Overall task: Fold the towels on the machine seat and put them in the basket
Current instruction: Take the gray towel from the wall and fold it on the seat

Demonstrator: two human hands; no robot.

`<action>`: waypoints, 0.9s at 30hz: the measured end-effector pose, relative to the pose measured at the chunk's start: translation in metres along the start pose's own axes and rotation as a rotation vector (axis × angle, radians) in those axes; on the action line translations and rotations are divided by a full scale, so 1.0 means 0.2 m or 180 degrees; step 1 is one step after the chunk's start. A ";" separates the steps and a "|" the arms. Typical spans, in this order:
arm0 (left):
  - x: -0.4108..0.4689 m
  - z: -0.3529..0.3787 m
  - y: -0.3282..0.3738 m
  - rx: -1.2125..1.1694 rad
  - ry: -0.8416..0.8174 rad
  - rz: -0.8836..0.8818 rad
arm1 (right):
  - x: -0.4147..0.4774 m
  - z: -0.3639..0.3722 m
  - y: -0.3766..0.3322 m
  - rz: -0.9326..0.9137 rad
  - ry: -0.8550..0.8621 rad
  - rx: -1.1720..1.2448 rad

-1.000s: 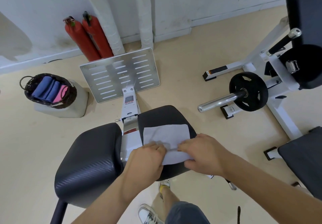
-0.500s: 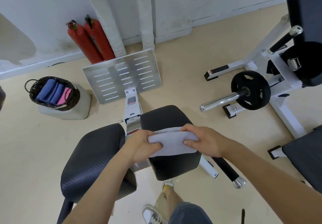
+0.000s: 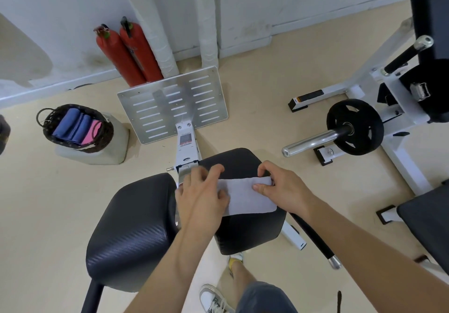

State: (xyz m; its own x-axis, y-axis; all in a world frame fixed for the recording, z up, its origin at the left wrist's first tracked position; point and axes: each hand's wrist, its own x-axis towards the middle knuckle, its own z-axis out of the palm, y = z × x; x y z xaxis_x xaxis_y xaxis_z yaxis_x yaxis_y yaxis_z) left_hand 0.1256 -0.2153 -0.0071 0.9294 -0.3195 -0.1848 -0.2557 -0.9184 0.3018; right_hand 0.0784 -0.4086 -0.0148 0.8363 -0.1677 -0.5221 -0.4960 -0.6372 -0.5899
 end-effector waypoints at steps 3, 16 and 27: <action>0.00 0.07 0.04 0.0394 0.0424 0.1492 | 0.03 0.00 0.00 0.0083 0.0035 -0.0100; 0.02 0.08 0.19 0.1283 -0.0389 0.1767 | 0.10 -0.04 -0.02 0.0562 -0.0131 0.0651; 0.03 -0.38 0.06 -0.3046 -0.0513 -0.0935 | -0.15 -0.17 -0.36 -0.0004 -0.1088 0.1616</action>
State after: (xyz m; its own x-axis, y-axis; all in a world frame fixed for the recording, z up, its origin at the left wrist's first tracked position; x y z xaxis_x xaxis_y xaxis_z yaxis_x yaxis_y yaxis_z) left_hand 0.1482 -0.2109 0.0658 0.8561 -0.2037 -0.4749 0.3635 -0.4158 0.8336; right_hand 0.0970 -0.3829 0.0635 0.7563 0.1372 -0.6397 -0.6148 -0.1850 -0.7666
